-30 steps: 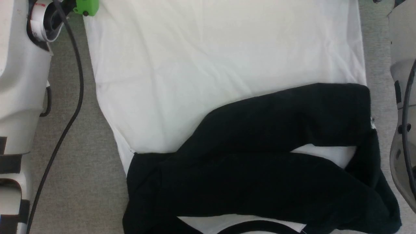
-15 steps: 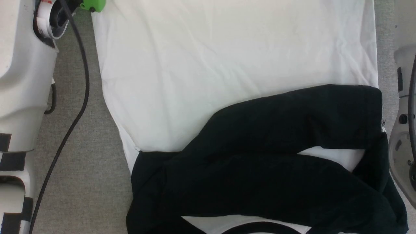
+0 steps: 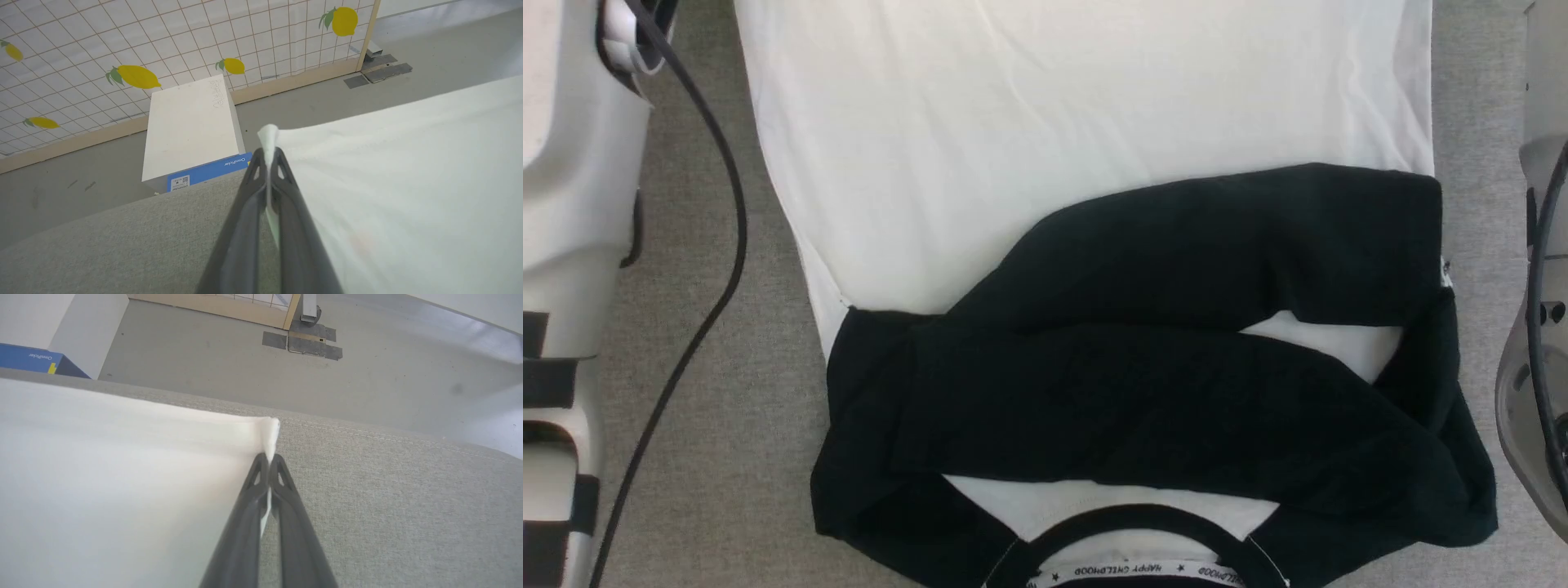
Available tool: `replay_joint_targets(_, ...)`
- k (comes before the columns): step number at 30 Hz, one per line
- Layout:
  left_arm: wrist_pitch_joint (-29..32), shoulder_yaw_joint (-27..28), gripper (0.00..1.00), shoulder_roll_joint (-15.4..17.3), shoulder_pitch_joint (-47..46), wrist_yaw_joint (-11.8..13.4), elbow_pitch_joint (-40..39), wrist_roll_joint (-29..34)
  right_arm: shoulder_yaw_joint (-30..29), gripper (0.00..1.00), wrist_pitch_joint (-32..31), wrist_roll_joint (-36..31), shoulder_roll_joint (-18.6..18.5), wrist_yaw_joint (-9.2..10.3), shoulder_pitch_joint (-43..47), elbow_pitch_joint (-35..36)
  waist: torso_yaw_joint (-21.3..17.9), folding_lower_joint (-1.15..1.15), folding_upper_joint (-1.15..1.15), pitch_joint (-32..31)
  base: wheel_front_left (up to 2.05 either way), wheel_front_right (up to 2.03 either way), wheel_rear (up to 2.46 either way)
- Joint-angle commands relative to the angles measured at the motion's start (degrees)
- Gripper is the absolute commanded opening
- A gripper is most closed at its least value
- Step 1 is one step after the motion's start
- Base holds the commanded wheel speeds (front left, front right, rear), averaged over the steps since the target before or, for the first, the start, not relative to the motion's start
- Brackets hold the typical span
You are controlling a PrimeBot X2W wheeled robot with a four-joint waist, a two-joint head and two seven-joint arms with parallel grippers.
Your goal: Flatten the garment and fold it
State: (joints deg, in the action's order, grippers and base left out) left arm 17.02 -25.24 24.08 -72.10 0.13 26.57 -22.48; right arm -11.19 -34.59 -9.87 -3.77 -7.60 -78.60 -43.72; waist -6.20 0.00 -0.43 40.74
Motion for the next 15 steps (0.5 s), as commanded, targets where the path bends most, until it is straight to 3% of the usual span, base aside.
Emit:
replay_joint_targets(1,-1.55,0.01,0.0,-0.1,-1.06,0.19,0.94,0.53,-0.2,0.0,1.01,-0.23,-0.64,0.11,1.09,-0.22,-0.12,0.0,0.42,-1.17,0.0,0.0,0.0)
replay_joint_targets(8,-9.92,-0.2,0.0,-0.78,0.46,-0.83,3.95,0.55,1.97,0.0,7.62,1.73,-2.18,0.11,3.97,-1.29,0.06,0.0,0.42,-6.66,0.0,0.0,0.0)
replay_joint_targets(15,-13.79,-0.12,0.0,-1.44,7.52,-3.29,5.51,-2.88,6.95,0.0,11.9,8.0,-3.37,0.11,9.23,-2.01,0.53,0.0,0.42,-14.25,0.0,0.0,0.0)
